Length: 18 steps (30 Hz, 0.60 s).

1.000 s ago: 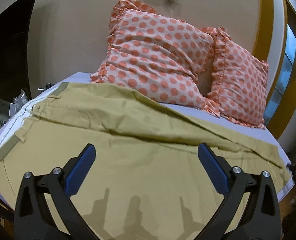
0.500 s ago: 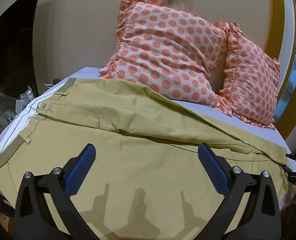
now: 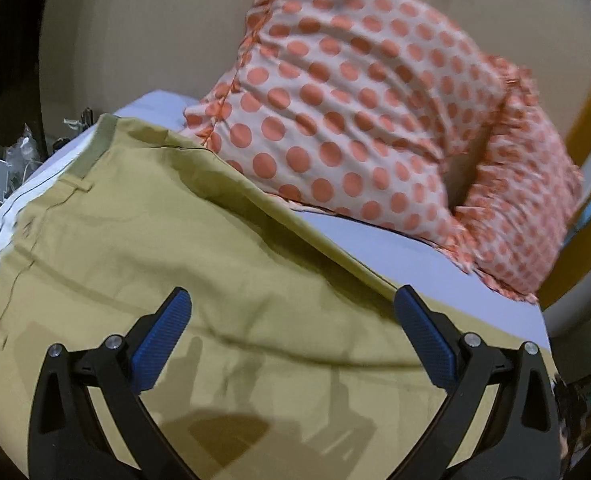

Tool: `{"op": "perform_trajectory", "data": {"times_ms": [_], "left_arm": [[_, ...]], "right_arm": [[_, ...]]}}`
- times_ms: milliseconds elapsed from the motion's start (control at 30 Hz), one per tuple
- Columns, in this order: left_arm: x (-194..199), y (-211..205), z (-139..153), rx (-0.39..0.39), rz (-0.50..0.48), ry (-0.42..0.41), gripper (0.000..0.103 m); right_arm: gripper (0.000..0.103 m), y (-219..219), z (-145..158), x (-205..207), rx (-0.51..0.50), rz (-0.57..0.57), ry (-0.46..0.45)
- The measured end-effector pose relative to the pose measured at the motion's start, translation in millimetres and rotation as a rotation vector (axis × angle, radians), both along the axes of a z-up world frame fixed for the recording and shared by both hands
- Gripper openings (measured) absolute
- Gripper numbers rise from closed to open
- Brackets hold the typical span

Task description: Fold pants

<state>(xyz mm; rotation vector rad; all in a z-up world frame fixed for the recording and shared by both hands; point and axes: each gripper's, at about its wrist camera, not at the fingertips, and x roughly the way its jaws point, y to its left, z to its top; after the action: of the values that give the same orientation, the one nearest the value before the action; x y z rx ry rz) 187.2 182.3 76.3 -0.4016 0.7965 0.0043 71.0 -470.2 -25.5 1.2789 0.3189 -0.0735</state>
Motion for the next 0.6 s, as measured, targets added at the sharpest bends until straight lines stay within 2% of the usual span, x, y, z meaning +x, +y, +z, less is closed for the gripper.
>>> {"op": "perform_trajectory", "data": {"times_ms": [167, 233, 267, 300, 333, 367, 433, 500, 600], "left_arm": [[65, -3, -14, -0.006, 0.02, 0.123, 0.096], [90, -7, -23, -0.014, 0.023, 0.183, 0.087], [104, -8, -31, -0.027, 0.025, 0.221, 0.071], [112, -8, -37, -0.041, 0.031, 0.251, 0.039], [119, -5, -46, -0.089, 0.03, 0.28, 0.019], [118, -1, -50, -0.14, 0.036, 0.284, 0.007], [99, 6, -46, -0.2, 0.053, 0.232, 0.006], [60, 5, -25, -0.169, 0.025, 0.157, 0.006], [-32, 2, 5, -0.151, -0.01, 0.046, 0.008]], "right_arm": [[0.002, 0, 4, 3, -0.006, 0.004, -0.005], [0.002, 1, 3, 4, -0.009, 0.007, -0.003], [0.002, 1, 3, 4, -0.014, 0.008, 0.0], [0.002, 0, 2, 5, -0.016, 0.01, 0.002], [0.002, 0, 2, 5, -0.016, 0.011, 0.004], [0.002, 0, 2, 6, -0.012, 0.017, 0.002], [0.002, -2, 6, 6, -0.013, 0.025, -0.008], [0.002, -4, 18, -1, -0.04, 0.024, -0.04], [0.002, -9, 35, -21, -0.073, 0.009, -0.082]]}}
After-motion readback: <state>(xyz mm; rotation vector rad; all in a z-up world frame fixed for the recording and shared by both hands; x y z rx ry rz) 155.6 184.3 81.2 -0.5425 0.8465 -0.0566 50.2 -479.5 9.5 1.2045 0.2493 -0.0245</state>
